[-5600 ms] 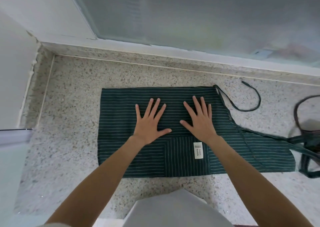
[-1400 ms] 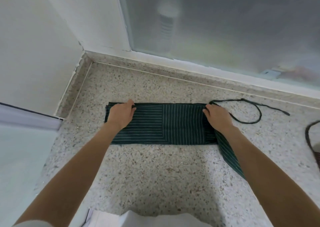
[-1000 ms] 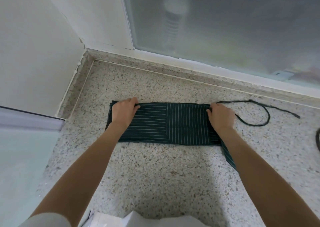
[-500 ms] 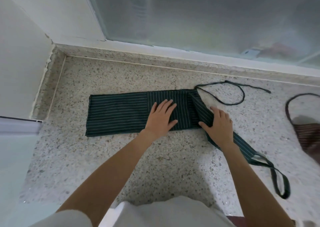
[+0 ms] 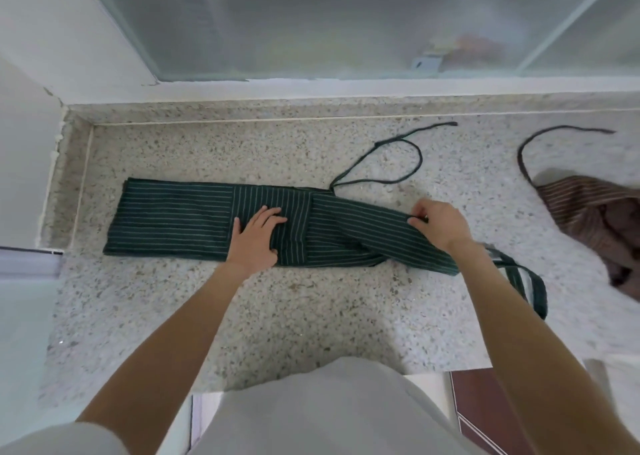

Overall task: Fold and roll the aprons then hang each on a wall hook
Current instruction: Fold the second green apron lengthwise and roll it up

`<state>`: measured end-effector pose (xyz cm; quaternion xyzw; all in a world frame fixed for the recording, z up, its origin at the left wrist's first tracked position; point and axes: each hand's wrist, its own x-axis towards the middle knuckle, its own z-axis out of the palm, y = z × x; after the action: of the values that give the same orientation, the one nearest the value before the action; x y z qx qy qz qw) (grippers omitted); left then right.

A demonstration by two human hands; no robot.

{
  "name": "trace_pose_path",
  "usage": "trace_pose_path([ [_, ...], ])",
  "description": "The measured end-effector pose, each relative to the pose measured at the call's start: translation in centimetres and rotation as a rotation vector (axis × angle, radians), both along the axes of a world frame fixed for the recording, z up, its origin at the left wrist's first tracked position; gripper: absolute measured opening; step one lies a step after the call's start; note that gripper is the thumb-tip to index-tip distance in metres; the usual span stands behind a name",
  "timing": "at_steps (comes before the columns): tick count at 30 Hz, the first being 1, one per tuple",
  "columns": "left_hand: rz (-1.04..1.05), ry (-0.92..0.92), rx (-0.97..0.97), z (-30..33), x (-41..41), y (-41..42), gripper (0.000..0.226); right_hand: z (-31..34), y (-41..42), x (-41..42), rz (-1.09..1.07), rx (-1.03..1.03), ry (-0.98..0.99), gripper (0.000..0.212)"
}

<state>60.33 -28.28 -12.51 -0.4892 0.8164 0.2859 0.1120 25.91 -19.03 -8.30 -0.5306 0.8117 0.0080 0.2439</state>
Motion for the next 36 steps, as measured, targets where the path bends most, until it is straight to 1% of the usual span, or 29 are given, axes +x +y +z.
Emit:
trace_pose_path([
  [2, 0.020, -0.003, -0.063, 0.1, -0.3, 0.5, 0.060, -0.7, -0.2, -0.9, -0.047, -0.095, 0.078, 0.016],
  [3, 0.016, 0.018, -0.129, 0.1, -0.7, 0.7, 0.056, -0.9, -0.1, -1.4, -0.067, -0.138, 0.119, 0.020],
  [5, -0.028, 0.086, -0.262, -0.1, -1.7, 1.4, 0.048, -1.4, 1.0, -1.7, -0.192, -0.200, 0.152, 0.033],
  [6, -0.064, 0.118, -0.300, -0.2, -2.5, 1.6, 0.048, -1.6, 2.1, -1.7, -0.295, -0.220, 0.155, 0.041],
  [8, -0.127, 0.153, -0.310, -0.6, -4.5, 1.7, 0.056, -1.9, 4.3, -1.7, -0.497, -0.211, 0.176, 0.056],
  [10, -0.173, 0.112, -0.277, -0.8, -6.0, 1.6, 0.068, -2.4, 6.3, -1.3, -0.598, -0.141, 0.170, 0.067],
  [12, -0.199, 0.023, -0.203, -1.1, -7.2, 1.4, 0.081, -3.1, 7.5, -1.3, -0.663, -0.060, 0.135, 0.071],
  [13, -0.200, -0.023, -0.170, -1.2, -7.4, 1.4, 0.087, -3.5, 7.9, -1.3, -0.673, -0.052, 0.122, 0.070],
  [14, -0.207, -0.062, -0.150, -1.4, -7.5, 1.4, 0.091, -3.8, 8.0, -1.4, -0.662, -0.073, 0.117, 0.065],
  [16, -0.227, -0.109, -0.144, -1.6, -7.6, 1.4, 0.097, -4.0, 8.0, -1.6, -0.585, -0.201, 0.092, 0.050],
  [19, -0.234, -0.118, -0.143, -1.6, -7.6, 1.5, 0.100, -3.2, 7.4, -2.0, -0.511, -0.375, -0.068, 0.032],
  [20, -0.236, -0.120, -0.143, -1.6, -7.7, 1.6, 0.101, -2.9, 7.1, -2.4, -0.502, -0.371, -0.091, 0.028],
  [21, -0.239, -0.126, -0.143, -1.6, -7.7, 1.6, 0.102, -2.7, 6.7, -2.8, -0.474, -0.362, -0.061, 0.026],
  [23, -0.248, -0.134, -0.150, -1.7, -7.5, 1.6, 0.104, -2.7, 6.0, -3.6, -0.405, -0.300, 0.069, 0.028],
  [25, -0.256, -0.133, -0.155, -1.7, -7.4, 1.6, 0.106, -3.2, 5.4, -4.1, -0.349, -0.195, 0.177, 0.030],
  [27, -0.274, -0.128, -0.145, -1.8, -7.4, 1.5, 0.104, -4.1, 5.1, -4.4, -0.322, -0.099, 0.257, 0.031],
  [28, -0.284, -0.128, -0.141, -1.8, -7.4, 1.5, 0.101, -4.6, 5.0, -4.4, -0.317, -0.088, 0.277, 0.031],
  [31, -0.297, -0.143, -0.154, -2.0, -7.7, 1.7, 0.098, -6.0, 5.1, -4.6, -0.307, -0.151, 0.281, 0.034],
  [34, -0.307, -0.190, -0.165, -2.2, -8.2, 1.6, 0.103, -6.6, 5.2, -5.1, -0.322, -0.188, 0.315, 0.042],
  [36, -0.308, -0.193, -0.158, -2.1, -8.5, 1.5, 0.107, -6.3, 5.4, -5.2, -0.362, -0.257, 0.331, 0.047],
])
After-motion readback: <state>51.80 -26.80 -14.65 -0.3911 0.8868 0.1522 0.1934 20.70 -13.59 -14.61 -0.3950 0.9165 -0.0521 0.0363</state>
